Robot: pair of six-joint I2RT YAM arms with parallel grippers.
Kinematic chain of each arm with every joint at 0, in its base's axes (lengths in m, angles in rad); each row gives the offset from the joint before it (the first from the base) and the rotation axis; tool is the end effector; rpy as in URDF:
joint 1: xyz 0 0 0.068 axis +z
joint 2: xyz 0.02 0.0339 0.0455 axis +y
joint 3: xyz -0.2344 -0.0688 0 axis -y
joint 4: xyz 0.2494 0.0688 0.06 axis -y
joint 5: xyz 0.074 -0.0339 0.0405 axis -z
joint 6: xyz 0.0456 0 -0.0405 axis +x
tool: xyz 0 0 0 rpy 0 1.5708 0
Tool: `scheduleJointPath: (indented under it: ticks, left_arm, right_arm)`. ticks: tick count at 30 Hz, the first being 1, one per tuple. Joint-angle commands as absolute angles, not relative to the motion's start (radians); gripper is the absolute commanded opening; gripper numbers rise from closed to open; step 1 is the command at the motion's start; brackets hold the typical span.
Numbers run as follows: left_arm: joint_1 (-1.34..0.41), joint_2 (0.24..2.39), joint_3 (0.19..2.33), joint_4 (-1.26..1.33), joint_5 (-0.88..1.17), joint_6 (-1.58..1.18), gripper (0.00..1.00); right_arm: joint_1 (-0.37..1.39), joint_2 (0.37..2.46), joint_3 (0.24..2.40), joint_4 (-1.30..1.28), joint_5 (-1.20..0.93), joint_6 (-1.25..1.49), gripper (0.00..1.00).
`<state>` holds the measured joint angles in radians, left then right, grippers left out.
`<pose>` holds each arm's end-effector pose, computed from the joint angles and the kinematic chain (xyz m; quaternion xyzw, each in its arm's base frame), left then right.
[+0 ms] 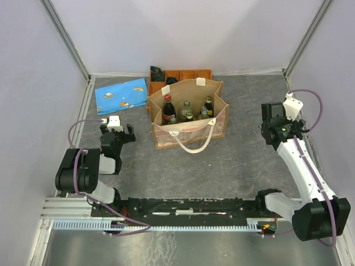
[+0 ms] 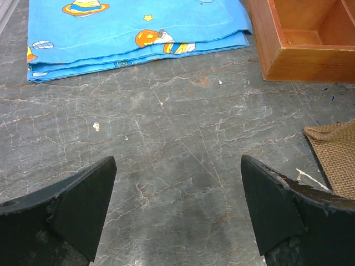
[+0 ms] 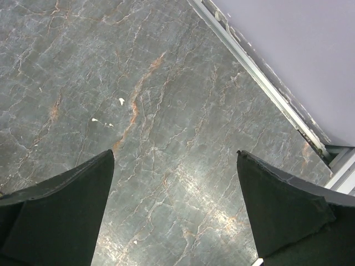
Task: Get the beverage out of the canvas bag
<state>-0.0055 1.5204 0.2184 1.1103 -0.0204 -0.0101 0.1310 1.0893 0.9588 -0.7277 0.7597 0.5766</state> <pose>0.2497 -0.0004 0.1003 -0.0083 0.7715 0.0029 0.6362 0.2386 -0.0002 0.2673 0.3185 0.8203 -0.2137 0.4243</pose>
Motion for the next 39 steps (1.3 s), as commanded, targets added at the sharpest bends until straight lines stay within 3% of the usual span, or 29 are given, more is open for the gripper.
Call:
scheduleJointPath:
  ticks: [1,11,16,22,27,31,39]
  left_arm:
    - [0.000,1.521,0.237,1.175,-0.022,-0.014,0.99]
    - [0.000,1.521,0.237,1.174,-0.021,-0.014,0.99]
    - [0.000,1.521,0.237,1.174,-0.022,-0.014,0.99]
    - [0.000,1.520,0.237,1.174,-0.023,-0.014,0.99]
    - [0.000,1.521,0.237,1.175,-0.022,-0.014,0.99]
    - [0.000,1.521,0.237,1.176,-0.024,-0.014,0.99]
    - [0.000,1.521,0.236,1.176,-0.022,-0.014,0.99]
  right_arm:
    - [0.136,1.069,0.978,-0.719,0.740,0.569,0.99]
    - [0.137,1.052,0.996,-0.694,0.664,0.518,0.99]
    - [0.166,0.926,0.987,-0.574,0.523,0.390,0.99]
    - [0.196,0.867,1.158,-0.584,0.406,0.329,0.93]
    - [0.204,0.923,1.268,-0.553,0.127,0.329,0.92]
    - [0.222,1.008,1.300,-0.513,-0.037,0.369,0.98]
    - [0.336,1.174,1.335,-0.515,-0.125,0.329,0.99]
